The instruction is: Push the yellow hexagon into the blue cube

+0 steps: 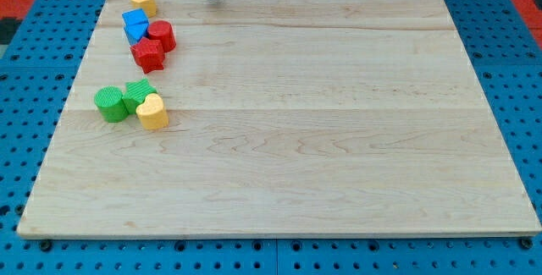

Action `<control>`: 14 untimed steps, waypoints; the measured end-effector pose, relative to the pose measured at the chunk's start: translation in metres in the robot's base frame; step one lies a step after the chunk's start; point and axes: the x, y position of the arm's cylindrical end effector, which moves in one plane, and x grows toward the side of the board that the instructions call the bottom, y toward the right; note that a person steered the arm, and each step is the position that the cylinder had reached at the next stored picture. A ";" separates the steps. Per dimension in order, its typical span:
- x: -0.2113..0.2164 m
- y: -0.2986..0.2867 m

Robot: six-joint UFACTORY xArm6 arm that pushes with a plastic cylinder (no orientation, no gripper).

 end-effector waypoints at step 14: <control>0.021 -0.137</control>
